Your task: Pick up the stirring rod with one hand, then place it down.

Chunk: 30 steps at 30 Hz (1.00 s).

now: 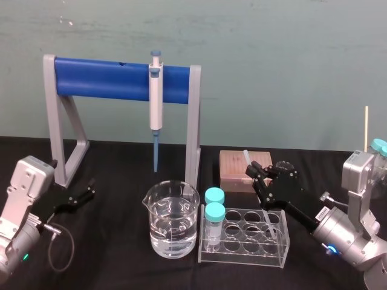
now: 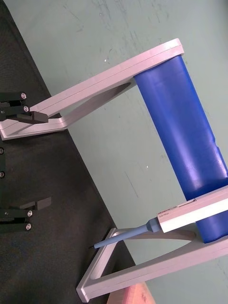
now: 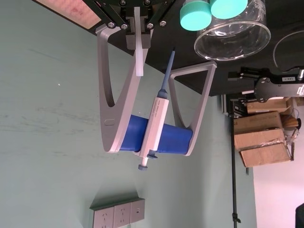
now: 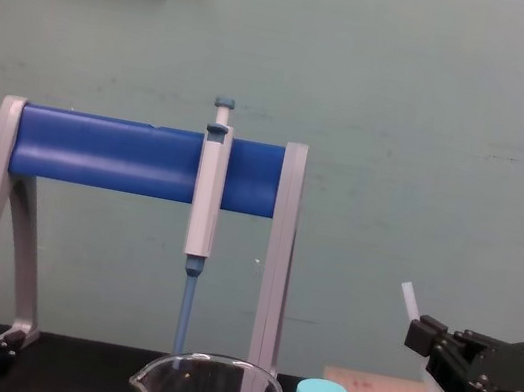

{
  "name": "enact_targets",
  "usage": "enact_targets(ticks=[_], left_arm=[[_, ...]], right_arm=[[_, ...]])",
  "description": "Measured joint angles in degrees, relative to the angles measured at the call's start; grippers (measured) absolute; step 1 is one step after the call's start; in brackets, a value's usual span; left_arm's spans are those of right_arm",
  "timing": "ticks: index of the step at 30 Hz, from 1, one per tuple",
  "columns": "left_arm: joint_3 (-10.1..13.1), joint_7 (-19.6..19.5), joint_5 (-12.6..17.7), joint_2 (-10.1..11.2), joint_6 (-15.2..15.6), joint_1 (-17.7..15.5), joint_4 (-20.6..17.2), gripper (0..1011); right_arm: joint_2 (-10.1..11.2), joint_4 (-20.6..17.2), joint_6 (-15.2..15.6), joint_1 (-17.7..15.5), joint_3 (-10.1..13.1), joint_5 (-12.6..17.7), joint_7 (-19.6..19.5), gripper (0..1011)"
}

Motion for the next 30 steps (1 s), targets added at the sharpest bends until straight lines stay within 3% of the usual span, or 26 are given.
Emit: enact_targets(ticks=[15, 23, 30], left_arm=[[0.0, 0.0, 0.0, 0.0, 0.0, 0.0, 0.0, 1000], [0.0, 0.0, 0.0, 0.0, 0.0, 0.0, 0.0, 1000], [0.0, 0.0, 0.0, 0.0, 0.0, 0.0, 0.0, 1001]], right_arm=[[0.0, -0.05, -0.12, -0.05, 0.02, -0.04, 0.02, 65], [0.0, -0.05, -0.16, -0.06, 0.02, -0.04, 0.02, 270], [0.0, -0.06, -0.16, -0.05, 0.02, -0.04, 0.02, 510]])
